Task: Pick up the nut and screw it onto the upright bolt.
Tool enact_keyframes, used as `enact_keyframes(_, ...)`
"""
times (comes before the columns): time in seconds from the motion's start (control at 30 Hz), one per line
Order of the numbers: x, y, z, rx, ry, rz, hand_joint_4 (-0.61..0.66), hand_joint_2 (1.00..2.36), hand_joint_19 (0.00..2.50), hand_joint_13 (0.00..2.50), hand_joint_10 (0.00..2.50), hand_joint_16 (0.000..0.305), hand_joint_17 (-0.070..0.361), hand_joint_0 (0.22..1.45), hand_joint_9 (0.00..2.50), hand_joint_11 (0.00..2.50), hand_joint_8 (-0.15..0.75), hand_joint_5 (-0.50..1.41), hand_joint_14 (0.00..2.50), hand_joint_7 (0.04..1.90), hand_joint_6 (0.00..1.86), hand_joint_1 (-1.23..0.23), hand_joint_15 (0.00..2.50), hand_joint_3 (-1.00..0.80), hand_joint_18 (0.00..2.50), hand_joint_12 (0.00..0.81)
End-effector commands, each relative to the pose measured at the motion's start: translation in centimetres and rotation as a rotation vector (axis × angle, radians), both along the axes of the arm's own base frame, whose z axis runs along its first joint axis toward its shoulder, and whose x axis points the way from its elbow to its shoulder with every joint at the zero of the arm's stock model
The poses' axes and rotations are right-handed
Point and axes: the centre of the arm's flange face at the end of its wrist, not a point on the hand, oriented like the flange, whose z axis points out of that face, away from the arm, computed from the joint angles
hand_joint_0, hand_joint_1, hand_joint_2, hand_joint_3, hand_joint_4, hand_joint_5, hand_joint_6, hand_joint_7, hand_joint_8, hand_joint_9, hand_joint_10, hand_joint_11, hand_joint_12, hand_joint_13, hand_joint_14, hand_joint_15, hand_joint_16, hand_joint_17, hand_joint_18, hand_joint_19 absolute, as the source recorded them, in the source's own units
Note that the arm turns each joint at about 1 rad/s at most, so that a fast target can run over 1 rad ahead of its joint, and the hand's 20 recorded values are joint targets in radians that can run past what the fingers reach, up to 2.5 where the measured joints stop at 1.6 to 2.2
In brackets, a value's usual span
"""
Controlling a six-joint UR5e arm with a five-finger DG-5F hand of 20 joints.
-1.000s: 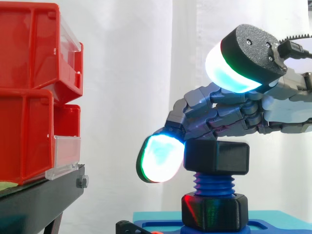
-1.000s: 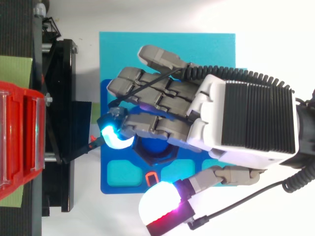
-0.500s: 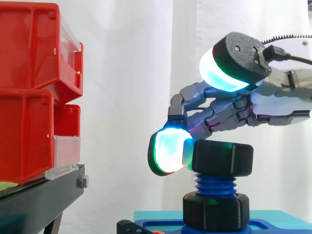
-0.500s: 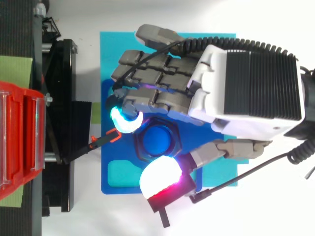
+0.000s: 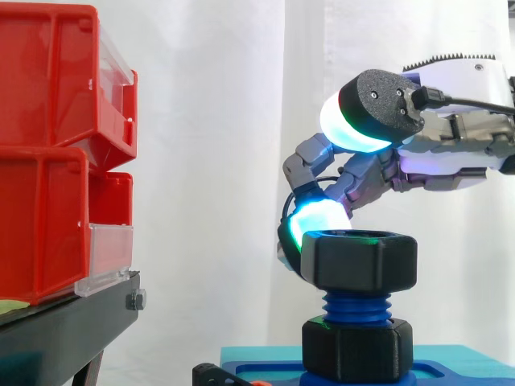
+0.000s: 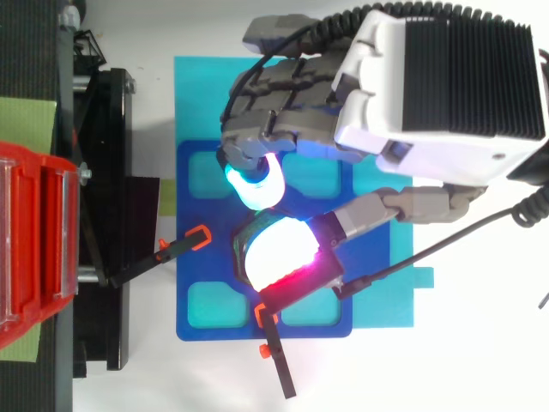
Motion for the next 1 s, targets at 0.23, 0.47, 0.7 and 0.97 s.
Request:
enact_keyframes(0.23, 0.2, -1.8, 2.4, -0.015, 0.018, 0.007, 0.09, 1.00, 0.00, 1.00, 0.00, 0.016, 0.036, 0.52, 1.48, 0.00, 0.252, 0.07, 0.00, 1.31, 0.55, -0.22, 0.00, -0.50, 0.69, 0.162)
enact_keyframes(0.47, 0.5, -2.4, 4.2, -0.022, 0.013, 0.012, 0.29, 1.00, 0.00, 0.81, 0.00, 0.024, 0.053, 0.50, 1.19, 0.00, 0.316, -0.07, 0.00, 0.96, 0.50, -0.15, 0.00, -0.50, 0.51, 0.234)
enact_keyframes(0.7, 0.6, -2.4, 4.7, -0.037, 0.010, 0.016, 0.24, 1.00, 0.00, 0.59, 0.00, 0.033, 0.073, 0.48, 0.84, 0.00, 0.290, -0.15, 0.00, 0.73, 0.50, -0.14, 0.00, -0.50, 0.36, 0.288)
enact_keyframes(0.97, 0.7, -1.6, 4.7, -0.057, 0.007, 0.022, 0.15, 1.00, 0.00, 0.00, 0.00, 0.047, 0.106, 0.45, 0.25, 0.00, 0.221, -0.20, 0.00, 0.60, 0.50, -0.02, 0.00, -0.50, 0.00, 0.349)
